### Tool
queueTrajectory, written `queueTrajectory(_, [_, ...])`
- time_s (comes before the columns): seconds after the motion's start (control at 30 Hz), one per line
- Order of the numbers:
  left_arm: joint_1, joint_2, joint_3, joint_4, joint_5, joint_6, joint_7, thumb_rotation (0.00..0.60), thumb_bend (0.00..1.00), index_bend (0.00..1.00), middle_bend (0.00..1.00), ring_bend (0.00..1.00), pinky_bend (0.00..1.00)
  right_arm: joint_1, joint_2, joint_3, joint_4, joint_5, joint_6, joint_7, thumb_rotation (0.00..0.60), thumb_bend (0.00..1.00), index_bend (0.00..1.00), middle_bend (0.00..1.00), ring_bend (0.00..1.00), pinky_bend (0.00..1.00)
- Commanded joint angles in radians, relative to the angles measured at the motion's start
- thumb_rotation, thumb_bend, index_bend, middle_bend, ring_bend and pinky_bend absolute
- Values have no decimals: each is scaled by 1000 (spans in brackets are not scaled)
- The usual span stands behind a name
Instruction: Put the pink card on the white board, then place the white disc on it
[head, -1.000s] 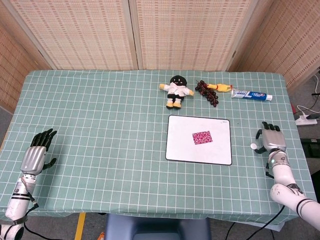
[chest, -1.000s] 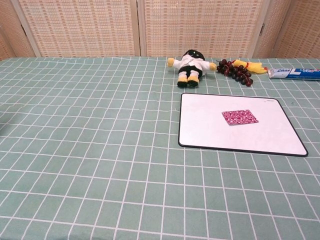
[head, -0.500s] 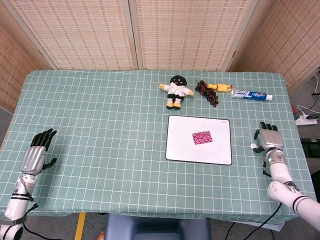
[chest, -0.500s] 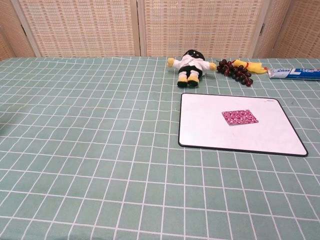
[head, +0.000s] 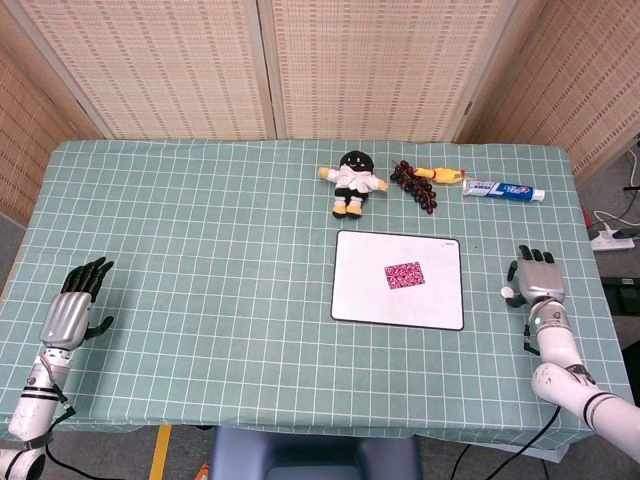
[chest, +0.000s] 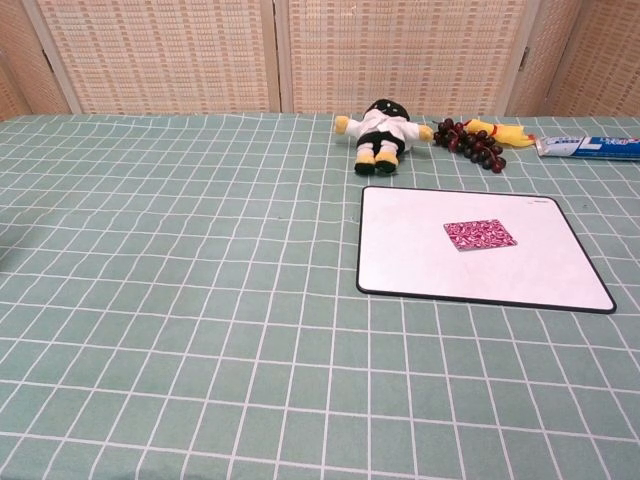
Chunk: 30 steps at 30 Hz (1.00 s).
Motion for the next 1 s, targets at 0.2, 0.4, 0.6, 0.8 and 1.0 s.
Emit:
queueTrajectory(0.2, [1,1,0,-2,0,2,1,600,221,0,0,0,0,10,-10,-8,13,22,-17,-18,600,263,458,0,0,0])
queueTrajectory(0.4, [1,3,-1,-3,-2,1,-3,600,222,0,0,0,0,15,-15,-10,19,27,-19,-21,600,272,463,0,0,0])
queueTrajectory(0.6, [1,3,0,-3,0,2,-4,600,222,0,0,0,0,17,-22,-15,24,39,-20,-31,600,274,472,0,0,0])
queueTrajectory(0.8, [1,4,0,-4,-1,0,-9,600,221,0,0,0,0,19,-19,-13,20,44,-18,-30,600,282,500,0,0,0])
queueTrajectory(1.0, [1,5,0,-4,-2,-2,-12,600,222,0,0,0,0,19,-17,-13,18,45,-17,-28,600,297,523,0,0,0])
